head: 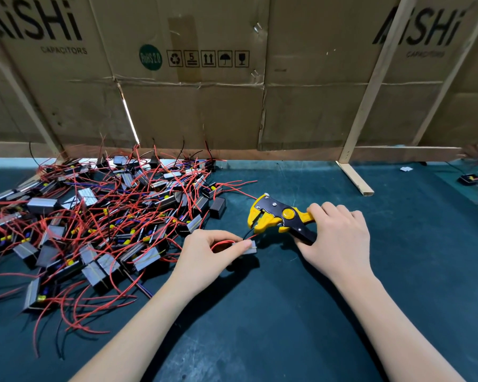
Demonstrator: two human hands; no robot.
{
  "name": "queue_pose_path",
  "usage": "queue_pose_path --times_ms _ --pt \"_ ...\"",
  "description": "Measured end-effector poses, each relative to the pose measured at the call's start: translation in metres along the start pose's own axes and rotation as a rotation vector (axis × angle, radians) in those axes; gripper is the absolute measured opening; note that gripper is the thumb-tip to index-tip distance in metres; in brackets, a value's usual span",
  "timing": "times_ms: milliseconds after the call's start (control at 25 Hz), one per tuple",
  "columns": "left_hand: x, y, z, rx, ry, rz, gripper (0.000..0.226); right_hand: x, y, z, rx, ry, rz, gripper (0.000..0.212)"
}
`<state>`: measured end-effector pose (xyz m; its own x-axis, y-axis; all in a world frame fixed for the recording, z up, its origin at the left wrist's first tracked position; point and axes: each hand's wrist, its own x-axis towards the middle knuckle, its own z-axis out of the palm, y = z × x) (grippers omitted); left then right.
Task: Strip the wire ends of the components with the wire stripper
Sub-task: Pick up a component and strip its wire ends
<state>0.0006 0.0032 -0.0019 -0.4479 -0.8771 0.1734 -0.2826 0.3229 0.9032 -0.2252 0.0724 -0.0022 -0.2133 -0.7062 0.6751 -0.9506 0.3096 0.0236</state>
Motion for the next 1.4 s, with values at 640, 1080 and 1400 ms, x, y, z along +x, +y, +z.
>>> queue_pose_path --times_ms 640,1080,1400 --pt "-0.002 0.002 0.0 0.103 -0.044 0.022 0.014 0.001 -0.001 -0.005 -0.042 -0.025 -0.035 0.041" --pt "-0.012 0.009 0.008 0.177 0.06 0.201 0.032 0.004 0.004 -0.009 0.045 0.047 0.205 0.049" --pt "-0.007 0.009 0.007 0.232 0.107 0.435 0.071 0.008 0.008 -0.016 0.219 0.029 0.363 0.044"
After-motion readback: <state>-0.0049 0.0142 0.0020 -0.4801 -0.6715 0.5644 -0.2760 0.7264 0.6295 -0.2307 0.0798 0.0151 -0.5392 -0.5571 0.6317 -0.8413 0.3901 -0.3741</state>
